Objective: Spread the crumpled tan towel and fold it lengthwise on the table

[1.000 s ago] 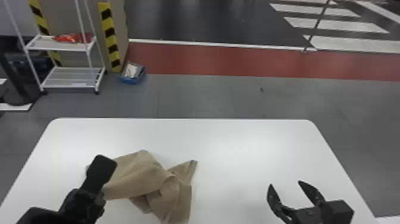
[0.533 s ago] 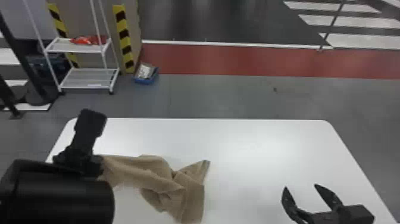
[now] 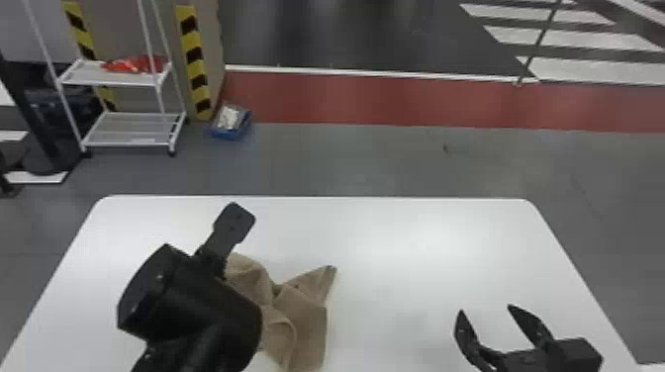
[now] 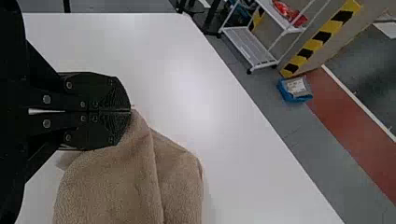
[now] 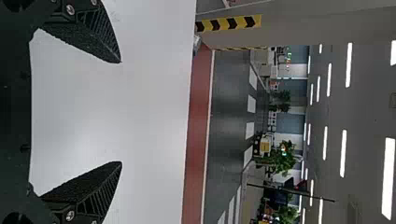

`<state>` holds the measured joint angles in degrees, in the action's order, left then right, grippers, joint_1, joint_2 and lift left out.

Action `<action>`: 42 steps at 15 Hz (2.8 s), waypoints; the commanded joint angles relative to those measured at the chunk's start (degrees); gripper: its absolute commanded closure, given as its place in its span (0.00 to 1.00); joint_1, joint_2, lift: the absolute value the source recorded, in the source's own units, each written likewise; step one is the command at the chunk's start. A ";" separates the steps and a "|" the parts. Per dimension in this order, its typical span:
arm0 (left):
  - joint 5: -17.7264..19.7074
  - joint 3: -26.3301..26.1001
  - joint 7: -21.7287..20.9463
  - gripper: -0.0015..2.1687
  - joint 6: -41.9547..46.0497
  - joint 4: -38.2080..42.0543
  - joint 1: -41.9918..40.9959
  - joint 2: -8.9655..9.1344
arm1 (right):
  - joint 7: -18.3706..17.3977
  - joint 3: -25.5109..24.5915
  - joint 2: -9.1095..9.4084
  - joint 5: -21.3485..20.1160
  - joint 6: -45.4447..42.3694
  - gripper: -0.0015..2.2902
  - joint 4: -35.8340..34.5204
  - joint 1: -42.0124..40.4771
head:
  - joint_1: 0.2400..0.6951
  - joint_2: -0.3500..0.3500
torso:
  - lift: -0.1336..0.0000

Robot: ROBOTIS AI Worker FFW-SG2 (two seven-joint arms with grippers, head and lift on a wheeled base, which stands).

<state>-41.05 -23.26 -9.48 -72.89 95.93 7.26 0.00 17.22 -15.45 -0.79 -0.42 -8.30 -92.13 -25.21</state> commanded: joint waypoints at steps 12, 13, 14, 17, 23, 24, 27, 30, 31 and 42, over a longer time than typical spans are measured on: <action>-5.45 -25.96 5.44 0.99 3.14 -5.40 2.05 0.15 | 0.00 0.25 0.35 -0.11 -0.18 0.05 -1.56 -1.59 | 1.00 0.06 | 1.00; -4.13 -25.96 6.85 0.99 7.71 -11.29 3.81 0.15 | 0.00 0.16 0.35 -0.11 -0.18 0.05 -1.83 -1.95 | 1.00 0.05 | 1.00; -2.11 -26.05 8.17 0.99 7.88 -13.57 5.39 0.15 | 0.00 -0.02 0.35 -0.11 -0.53 0.05 -1.83 -2.30 | 1.00 0.04 | 1.00; -4.48 -27.55 7.99 0.99 5.95 -6.46 3.28 0.15 | 0.00 -0.90 0.27 0.15 -0.53 0.05 -1.30 -1.95 | 1.00 0.04 | 1.00; -25.58 -13.66 -2.91 0.99 -1.78 16.75 -6.03 0.15 | 0.00 -0.63 -0.17 0.24 -0.70 0.05 -1.21 -1.59 | 1.00 0.04 | 1.00; -25.75 -10.67 -4.93 0.99 -1.78 20.35 -7.26 0.15 | 0.00 -0.46 -0.26 0.07 -0.70 0.05 -1.12 -1.33 | 1.00 0.08 | 1.00; -26.10 -2.50 -9.59 0.99 -1.78 30.99 -10.25 0.15 | 0.09 0.42 -0.26 -0.55 -0.35 0.05 -0.95 -0.19 | 1.00 0.24 | 1.00; -26.81 3.74 -14.42 0.99 -2.49 33.27 -9.20 0.15 | 4.49 1.83 -0.26 -3.80 -2.99 0.05 -1.21 0.16 | 1.00 0.39 | 1.00; -26.72 5.59 -14.86 0.99 -2.66 32.39 -9.46 0.15 | 7.74 2.44 -0.44 -5.73 -5.80 0.05 -1.39 0.16 | 1.00 0.43 | 1.00; -23.99 8.23 -11.43 0.99 -2.13 25.62 -15.44 0.15 | 20.04 20.73 -2.99 -27.36 14.76 0.05 3.01 15.81 | 1.00 0.85 | 1.00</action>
<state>-65.10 -15.14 -20.93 -75.03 121.56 -7.97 0.00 37.27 3.20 -3.77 -29.07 4.35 -91.85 -11.77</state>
